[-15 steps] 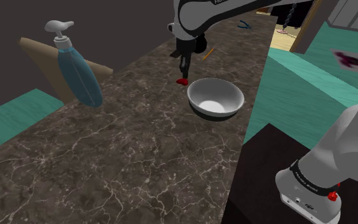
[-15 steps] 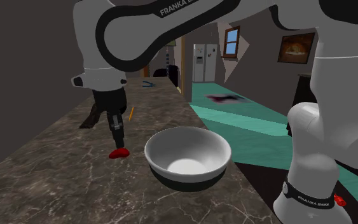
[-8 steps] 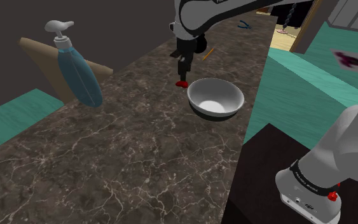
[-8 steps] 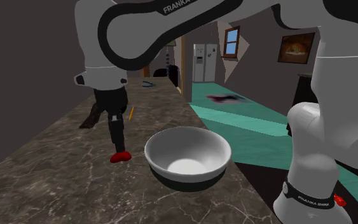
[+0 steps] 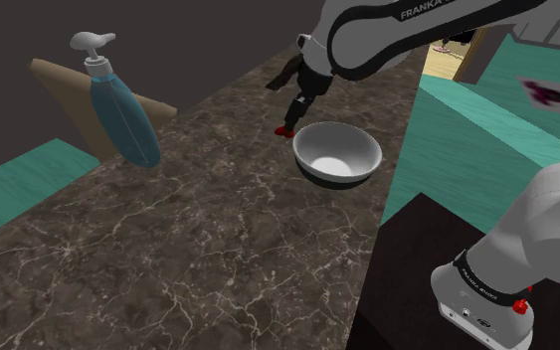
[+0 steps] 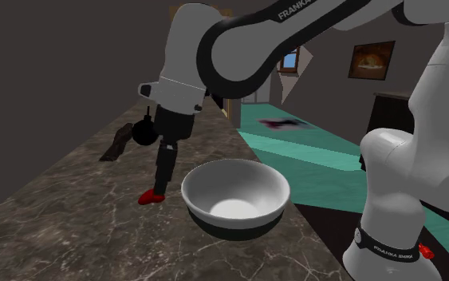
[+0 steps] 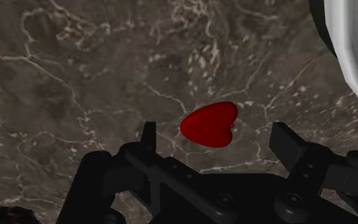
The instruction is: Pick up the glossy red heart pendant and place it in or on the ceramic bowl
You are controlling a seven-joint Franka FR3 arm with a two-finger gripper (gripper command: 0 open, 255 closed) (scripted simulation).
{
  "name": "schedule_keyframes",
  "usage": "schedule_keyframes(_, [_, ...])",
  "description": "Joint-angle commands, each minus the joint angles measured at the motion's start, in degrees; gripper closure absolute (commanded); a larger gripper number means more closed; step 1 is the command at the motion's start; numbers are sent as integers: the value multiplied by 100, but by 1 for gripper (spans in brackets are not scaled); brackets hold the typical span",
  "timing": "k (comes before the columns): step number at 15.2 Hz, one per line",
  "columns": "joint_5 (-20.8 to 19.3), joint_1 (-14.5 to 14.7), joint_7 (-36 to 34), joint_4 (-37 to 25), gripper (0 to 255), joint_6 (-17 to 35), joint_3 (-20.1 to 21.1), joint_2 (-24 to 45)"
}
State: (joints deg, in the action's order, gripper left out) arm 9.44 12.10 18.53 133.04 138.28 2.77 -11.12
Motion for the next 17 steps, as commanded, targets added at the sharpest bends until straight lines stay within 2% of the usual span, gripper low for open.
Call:
schedule_keyframes(1, [60, 14, 10, 110, 0, 222, 2, 46])
schedule_keyframes(5, [90, 33, 28, 152, 0, 489, 20, 269])
schedule_keyframes(12, [90, 32, 28, 152, 0, 488, 19, 269])
schedule_keyframes(13, [90, 32, 28, 152, 255, 488, 19, 269])
schedule_keyframes(17, [79, 34, 8, 123, 255, 458, 26, 267])
